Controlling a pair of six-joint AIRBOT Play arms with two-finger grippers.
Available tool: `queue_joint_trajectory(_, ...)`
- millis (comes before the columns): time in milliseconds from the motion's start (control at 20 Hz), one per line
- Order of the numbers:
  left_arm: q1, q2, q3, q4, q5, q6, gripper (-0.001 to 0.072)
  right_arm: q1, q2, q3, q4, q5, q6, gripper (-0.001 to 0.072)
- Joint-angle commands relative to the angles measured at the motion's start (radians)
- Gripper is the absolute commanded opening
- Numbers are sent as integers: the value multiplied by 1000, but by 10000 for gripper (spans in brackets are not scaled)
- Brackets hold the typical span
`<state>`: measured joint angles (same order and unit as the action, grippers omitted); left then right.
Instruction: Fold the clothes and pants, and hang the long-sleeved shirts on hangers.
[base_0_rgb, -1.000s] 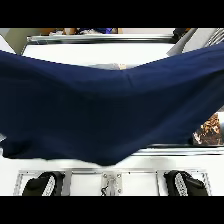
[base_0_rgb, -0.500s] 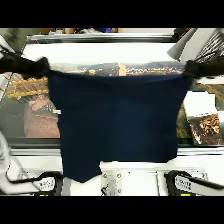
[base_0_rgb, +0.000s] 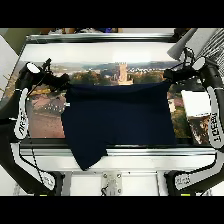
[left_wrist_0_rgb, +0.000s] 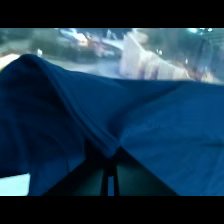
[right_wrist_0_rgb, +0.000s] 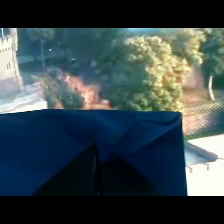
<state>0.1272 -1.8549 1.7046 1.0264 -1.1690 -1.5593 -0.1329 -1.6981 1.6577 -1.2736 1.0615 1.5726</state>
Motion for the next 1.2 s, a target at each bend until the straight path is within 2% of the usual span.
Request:
queue_joint_trajectory(0, 31, 31, -10, -14, 28, 36, 13, -9, 19, -10, -101, 2, 18, 6)
queue_joint_trajectory(100, 39, 102, -85, 4, 63, 38, 13, -9, 59, -56, -162, 1, 40, 5)
queue_joint_trajectory(450, 37, 266, -430, 2, 107, 117, 13, -6, 217, -362, -174, -38, 40, 6)
queue_joint_trajectory(650, 37, 283, -559, 0, 108, 141, 13, -5, 311, -573, -170, -87, 40, 7)
queue_joint_trajectory(900, 37, 284, -644, -2, 140, 143, 13, 6, 318, -699, -142, -89, 40, 11)
queue_joint_trajectory(950, 37, 284, -648, -2, 139, 142, 13, 6, 318, -706, -126, -88, 40, 25)
queue_joint_trajectory(1000, 37, 284, -647, -4, 132, 142, 18, 6, 320, -707, -106, -89, 40, 138)
queue_joint_trajectory(1050, 37, 290, -646, -10, 129, 142, 264, 4, 327, -706, -72, -89, 40, 431)
queue_joint_trajectory(1100, 37, 307, -646, -9, 132, 138, 531, 4, 342, -702, -48, -88, 40, 533)
queue_joint_trajectory(1150, 37, 339, -645, -6, 137, 138, 544, 4, 364, -687, -47, -77, 40, 528)
